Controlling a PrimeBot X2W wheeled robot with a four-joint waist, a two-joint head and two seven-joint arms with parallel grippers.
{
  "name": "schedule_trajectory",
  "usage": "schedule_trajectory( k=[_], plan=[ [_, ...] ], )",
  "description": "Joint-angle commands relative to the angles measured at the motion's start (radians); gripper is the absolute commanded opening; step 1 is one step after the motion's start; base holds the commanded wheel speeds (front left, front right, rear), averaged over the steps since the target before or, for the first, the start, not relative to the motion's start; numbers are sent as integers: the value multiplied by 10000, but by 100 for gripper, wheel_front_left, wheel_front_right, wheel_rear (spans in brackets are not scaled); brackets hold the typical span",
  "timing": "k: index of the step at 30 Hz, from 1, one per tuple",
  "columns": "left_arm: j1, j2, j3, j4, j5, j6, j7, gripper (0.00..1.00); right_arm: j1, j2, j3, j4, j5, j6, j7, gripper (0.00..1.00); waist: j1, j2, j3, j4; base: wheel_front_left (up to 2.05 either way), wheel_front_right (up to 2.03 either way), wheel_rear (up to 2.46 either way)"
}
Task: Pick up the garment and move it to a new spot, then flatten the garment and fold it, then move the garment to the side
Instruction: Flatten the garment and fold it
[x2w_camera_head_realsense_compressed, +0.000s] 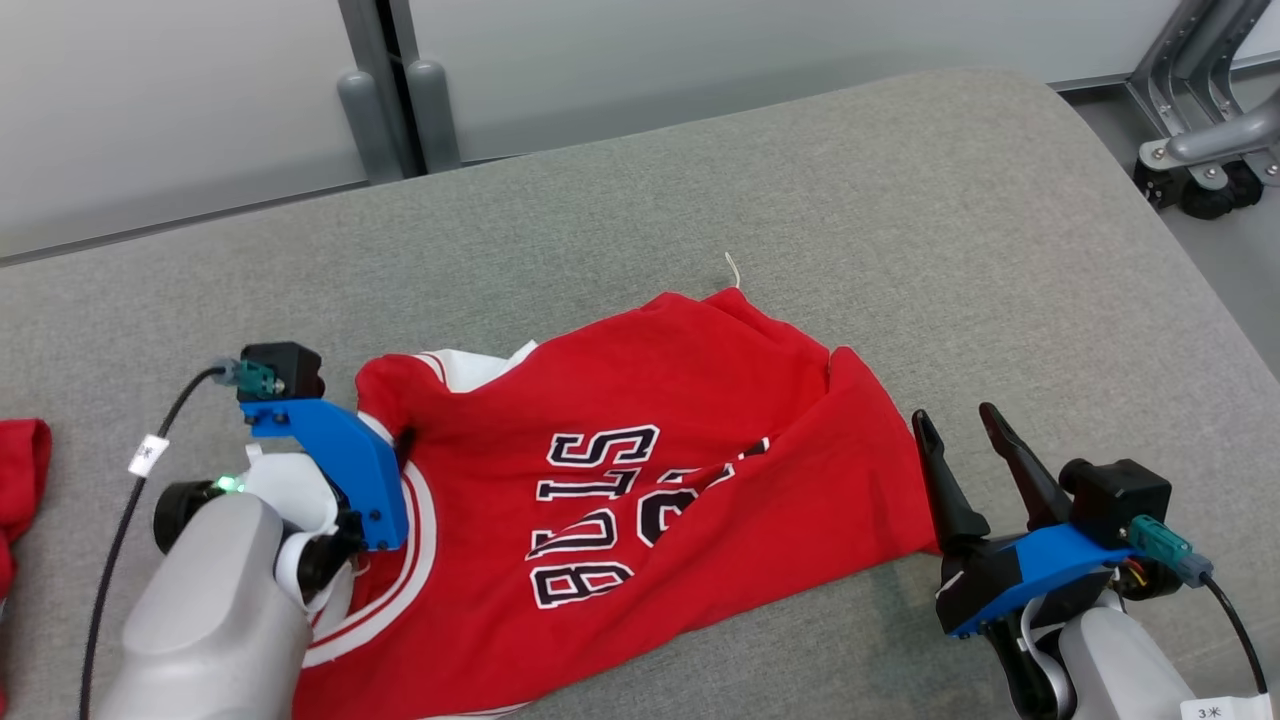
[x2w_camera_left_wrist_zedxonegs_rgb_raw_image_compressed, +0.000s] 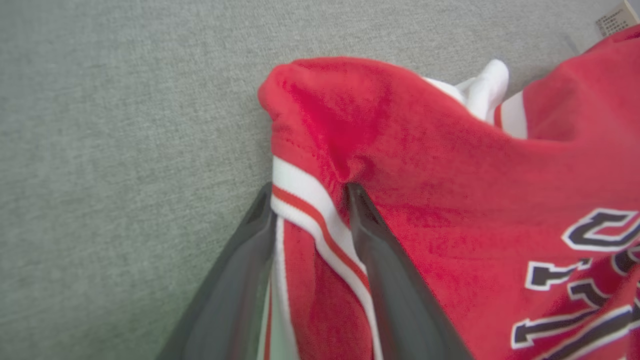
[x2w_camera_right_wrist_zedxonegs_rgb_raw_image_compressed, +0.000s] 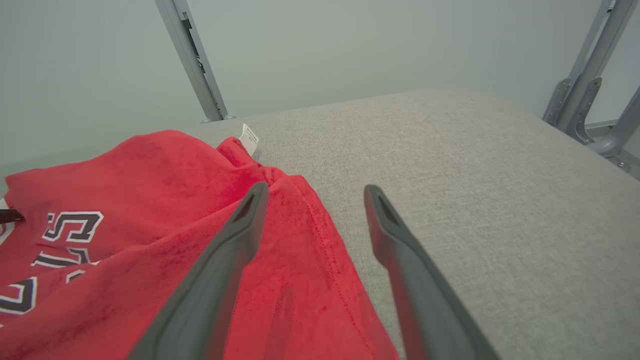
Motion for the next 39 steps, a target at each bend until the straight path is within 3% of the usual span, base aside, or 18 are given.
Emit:
schedule_trajectory(
  k=[1,7,12,17,25,26,27,28,34,39],
  plan=[
    [-271,123,-110,-3,-25,-71,-75,0,-100,26,-40,38,88,1,-79,100,-1,-1,-6,-36,0,0,0],
    [-842,987,-805,-930,-118,-67,40,0,-153,99,-154,104,139,1,-163,100,-1,-1,86,-194,0,0,0],
    [-1476,1852,-444,-1486,-472,-60,265,0,-296,203,-128,55,168,1,-210,100,-1,-1,452,-433,0,0,0],
    [-2108,2450,107,-1123,-560,283,56,0,-506,339,-31,-17,236,1,-224,100,-1,-1,939,-797,0,0,0],
    [-3106,2945,658,89,-394,781,-1374,0,-769,480,-38,-149,267,1,-228,100,-1,-1,1331,-1288,0,0,0],
    [-3130,2944,666,249,-379,742,-1546,33,-769,494,-40,-155,261,1,-228,100,-1,-1,1329,-1306,0,0,0],
    [-3162,2954,639,375,-309,697,-1786,83,-752,488,-73,-166,253,1,-230,100,-1,-1,1312,-1300,0,0,0],
    [-3246,3002,607,464,-219,663,-2114,100,-730,474,-111,-174,239,1,-229,100,-1,-1,1290,-1271,0,0,0],
    [-3144,2633,436,1188,-264,280,-3085,100,-567,376,-188,-184,84,1,-227,100,-1,-1,847,-768,0,0,0],
    [-2799,2312,37,965,-170,29,-4015,100,-431,201,-174,-143,58,1,-224,100,-1,-1,222,-91,0,0,0]
  ],
)
